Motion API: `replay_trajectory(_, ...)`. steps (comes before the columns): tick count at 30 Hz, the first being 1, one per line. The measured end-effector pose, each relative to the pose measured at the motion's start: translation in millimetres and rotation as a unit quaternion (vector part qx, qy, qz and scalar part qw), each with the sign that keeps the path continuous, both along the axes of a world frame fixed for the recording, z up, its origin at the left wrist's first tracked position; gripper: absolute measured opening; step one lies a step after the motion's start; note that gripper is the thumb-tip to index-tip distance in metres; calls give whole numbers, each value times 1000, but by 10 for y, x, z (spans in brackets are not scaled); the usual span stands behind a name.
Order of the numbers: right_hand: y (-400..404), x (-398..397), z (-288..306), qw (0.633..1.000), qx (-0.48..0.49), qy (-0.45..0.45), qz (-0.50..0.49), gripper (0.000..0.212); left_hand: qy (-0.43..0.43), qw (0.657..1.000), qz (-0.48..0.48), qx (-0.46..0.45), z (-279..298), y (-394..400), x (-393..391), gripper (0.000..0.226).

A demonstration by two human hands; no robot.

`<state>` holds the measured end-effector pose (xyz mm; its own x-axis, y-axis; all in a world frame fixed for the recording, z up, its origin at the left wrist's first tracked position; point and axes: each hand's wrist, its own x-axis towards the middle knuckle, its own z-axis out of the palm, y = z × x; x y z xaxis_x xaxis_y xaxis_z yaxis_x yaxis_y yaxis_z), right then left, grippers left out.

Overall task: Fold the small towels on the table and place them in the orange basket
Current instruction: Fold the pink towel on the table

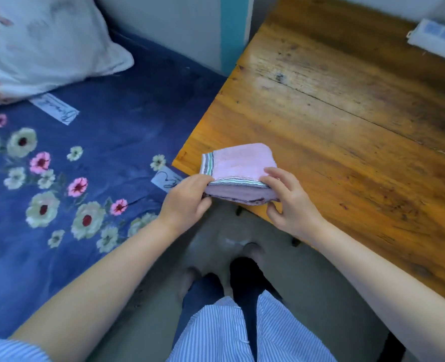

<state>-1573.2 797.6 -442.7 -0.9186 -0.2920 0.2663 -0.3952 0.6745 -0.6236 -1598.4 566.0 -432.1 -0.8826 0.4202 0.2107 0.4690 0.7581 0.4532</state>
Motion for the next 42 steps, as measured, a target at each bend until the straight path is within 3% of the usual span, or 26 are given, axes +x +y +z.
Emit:
replay_trajectory(6,-1104,-98,161,997,-25,-6,74,57,-31,991,109,-67,464,-1006,430,36)
replay_trajectory(9,-1760,12,400,992,9,-18,126,44,-80,977,170,-105,638,-1611,844,37)
replay_trajectory(14,-2830,467,662,974,55,-24,220,31,-193,914,324,-148,835,-2489,1702,42)
replay_trajectory(18,-3675,979,890,944,104,31,312,37,-187,887,395,-145,1014,-3176,2547,38)
replay_trajectory(24,-4637,1534,1201,910,112,57,395,25,-175,841,496,-127,1209,-3906,3312,35)
replay_trajectory(28,-5135,1616,1295,913,91,7,397,37,-155,823,543,-65,1264,-4305,3467,34)
replay_trajectory(36,-6348,1177,1502,926,62,-47,369,23,-106,803,587,0,1452,-5287,3053,34)
replay_trajectory(42,-7481,664,1559,924,50,-45,376,29,-97,780,617,19,1598,-6370,2554,39)
